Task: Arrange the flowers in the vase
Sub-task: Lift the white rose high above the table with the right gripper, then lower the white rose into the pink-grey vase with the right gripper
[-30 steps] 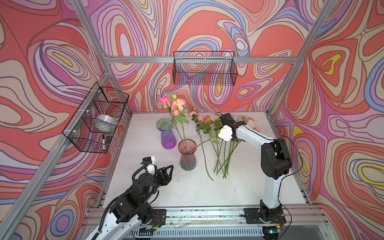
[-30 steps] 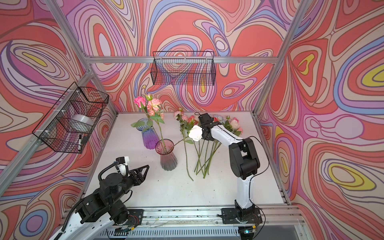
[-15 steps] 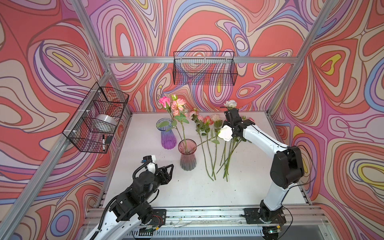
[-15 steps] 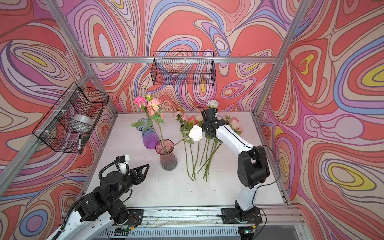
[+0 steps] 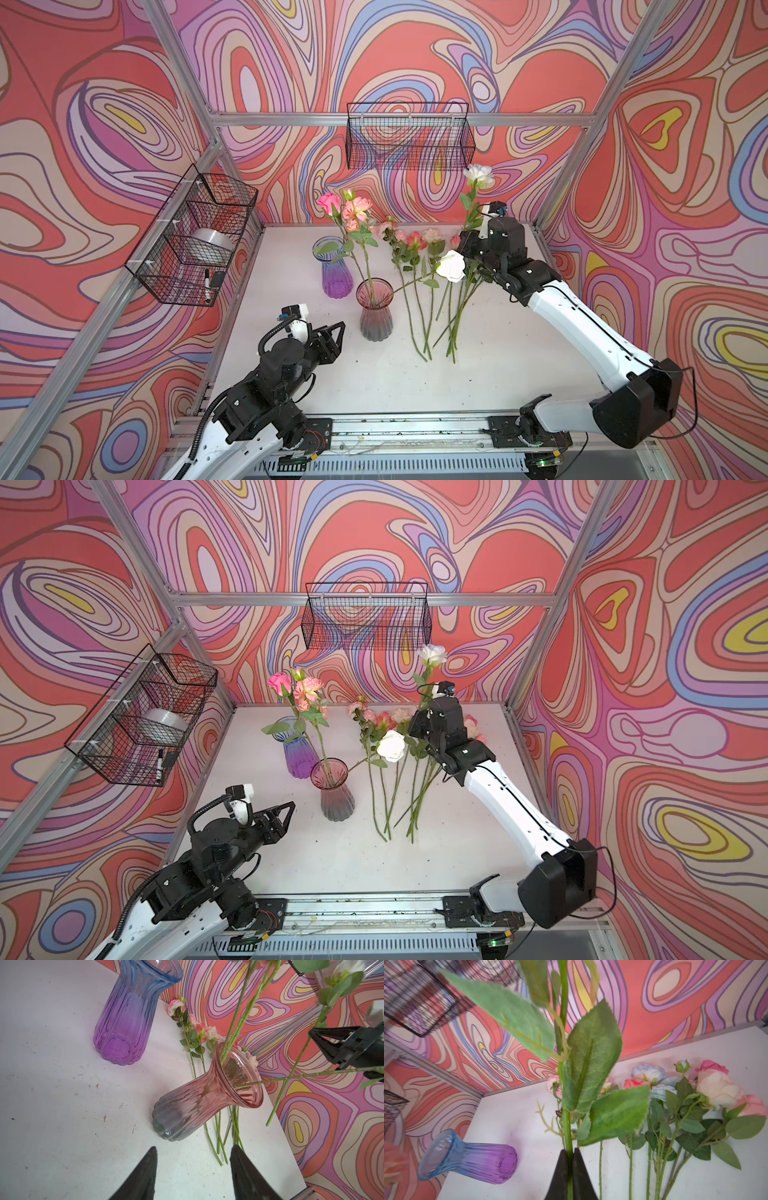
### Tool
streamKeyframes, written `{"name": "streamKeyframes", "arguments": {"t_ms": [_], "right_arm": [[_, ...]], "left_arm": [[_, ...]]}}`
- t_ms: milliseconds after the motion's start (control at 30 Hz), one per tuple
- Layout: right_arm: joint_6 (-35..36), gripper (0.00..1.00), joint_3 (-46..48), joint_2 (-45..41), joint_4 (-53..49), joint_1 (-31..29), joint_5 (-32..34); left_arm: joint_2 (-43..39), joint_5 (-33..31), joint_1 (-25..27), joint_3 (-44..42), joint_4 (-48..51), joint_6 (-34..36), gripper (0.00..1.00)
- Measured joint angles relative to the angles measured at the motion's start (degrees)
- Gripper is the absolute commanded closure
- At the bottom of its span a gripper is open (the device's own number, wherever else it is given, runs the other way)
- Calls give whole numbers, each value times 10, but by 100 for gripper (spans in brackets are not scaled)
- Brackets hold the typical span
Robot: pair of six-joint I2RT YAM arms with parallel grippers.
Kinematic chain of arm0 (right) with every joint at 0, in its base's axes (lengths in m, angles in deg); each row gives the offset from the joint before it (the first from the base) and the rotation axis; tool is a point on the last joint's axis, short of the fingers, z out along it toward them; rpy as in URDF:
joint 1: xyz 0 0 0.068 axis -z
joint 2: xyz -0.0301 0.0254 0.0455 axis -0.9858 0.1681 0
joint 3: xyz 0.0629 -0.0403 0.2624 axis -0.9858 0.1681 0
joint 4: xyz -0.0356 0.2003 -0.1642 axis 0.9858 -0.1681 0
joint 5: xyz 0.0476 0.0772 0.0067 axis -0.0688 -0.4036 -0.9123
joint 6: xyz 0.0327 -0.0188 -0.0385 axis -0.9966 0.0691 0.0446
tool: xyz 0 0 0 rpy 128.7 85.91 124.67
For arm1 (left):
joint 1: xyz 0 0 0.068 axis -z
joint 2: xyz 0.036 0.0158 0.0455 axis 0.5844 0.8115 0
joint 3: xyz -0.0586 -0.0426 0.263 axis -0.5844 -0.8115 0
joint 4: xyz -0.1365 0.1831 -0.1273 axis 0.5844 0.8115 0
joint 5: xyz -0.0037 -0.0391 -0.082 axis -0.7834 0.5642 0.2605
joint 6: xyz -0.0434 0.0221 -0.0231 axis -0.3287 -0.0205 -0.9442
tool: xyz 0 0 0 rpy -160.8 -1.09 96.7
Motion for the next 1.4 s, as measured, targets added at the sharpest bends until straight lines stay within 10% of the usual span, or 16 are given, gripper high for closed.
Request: {"name": "streamKeyframes", "arguments": {"t_ms": [533, 1400], "right_arm": [[100, 100, -27, -91, 81, -156, 31], [102, 100, -123, 109, 251, -174, -2]], "left_arm": [[14, -18, 0, 74, 10, 69, 41], [6, -34, 0, 74, 28, 70, 41]]}}
